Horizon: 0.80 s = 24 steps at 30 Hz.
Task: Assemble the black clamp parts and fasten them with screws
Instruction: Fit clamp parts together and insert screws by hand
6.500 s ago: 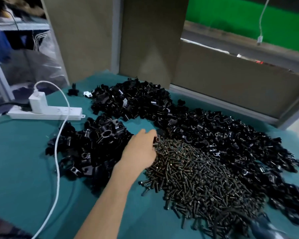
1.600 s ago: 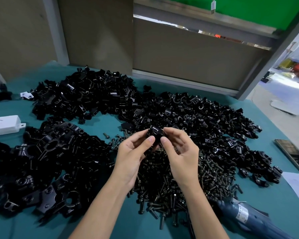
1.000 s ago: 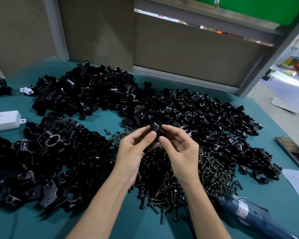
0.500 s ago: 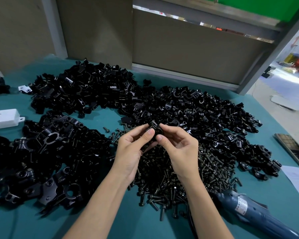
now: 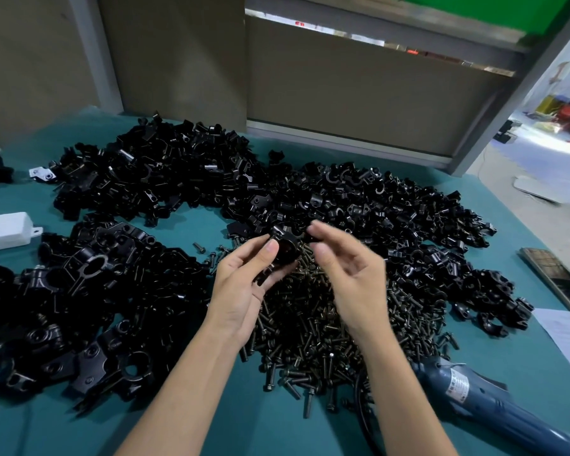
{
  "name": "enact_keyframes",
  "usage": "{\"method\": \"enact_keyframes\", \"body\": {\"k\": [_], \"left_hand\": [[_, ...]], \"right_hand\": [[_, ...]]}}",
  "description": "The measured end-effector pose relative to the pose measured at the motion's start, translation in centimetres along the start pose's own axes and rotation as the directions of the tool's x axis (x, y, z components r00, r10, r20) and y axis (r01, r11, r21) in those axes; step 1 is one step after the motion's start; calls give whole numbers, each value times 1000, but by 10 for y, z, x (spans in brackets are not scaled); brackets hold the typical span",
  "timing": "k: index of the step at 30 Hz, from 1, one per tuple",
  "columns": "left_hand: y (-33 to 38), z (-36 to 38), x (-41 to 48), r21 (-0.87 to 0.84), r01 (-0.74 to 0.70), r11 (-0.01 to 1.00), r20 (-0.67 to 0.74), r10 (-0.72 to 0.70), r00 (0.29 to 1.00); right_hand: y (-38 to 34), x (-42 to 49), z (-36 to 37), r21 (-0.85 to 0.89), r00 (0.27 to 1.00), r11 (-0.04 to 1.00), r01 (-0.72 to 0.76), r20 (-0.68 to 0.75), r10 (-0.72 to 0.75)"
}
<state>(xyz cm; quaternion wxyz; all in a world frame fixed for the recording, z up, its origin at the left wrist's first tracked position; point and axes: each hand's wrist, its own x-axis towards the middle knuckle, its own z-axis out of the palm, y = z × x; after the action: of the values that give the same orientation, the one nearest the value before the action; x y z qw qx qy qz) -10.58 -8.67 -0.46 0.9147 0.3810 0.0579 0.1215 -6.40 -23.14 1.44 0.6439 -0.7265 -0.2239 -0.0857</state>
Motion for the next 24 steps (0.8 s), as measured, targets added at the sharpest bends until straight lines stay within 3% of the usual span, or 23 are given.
{"method": "enact_keyframes", "body": {"k": [3, 5, 9, 13, 19, 24], "left_hand": [[1, 1, 0, -152, 44, 987, -65, -54, 996], [2, 1, 0, -232, 54, 971, -54, -68, 996], [4, 1, -1, -315, 72, 946, 1, -76, 997], [5, 2, -1, -339, 88, 937, -13, -98, 995], [4, 4, -2, -336, 118, 934, -39, -139, 989], [4, 4, -2, -324, 129, 937, -45, -151, 988]], "right_hand": [[2, 15, -27, -128, 975, 991, -29, -221, 0], [6, 24, -47, -248, 957, 966, -76, -291, 1], [12, 33, -72, -484, 972, 860, -162, -228, 55], [10, 34, -80, -530, 965, 824, -203, -251, 77], [8, 37, -66, -690, 985, 707, -153, -49, 165], [14, 47, -39, -813, 969, 571, -115, 34, 243]]}}
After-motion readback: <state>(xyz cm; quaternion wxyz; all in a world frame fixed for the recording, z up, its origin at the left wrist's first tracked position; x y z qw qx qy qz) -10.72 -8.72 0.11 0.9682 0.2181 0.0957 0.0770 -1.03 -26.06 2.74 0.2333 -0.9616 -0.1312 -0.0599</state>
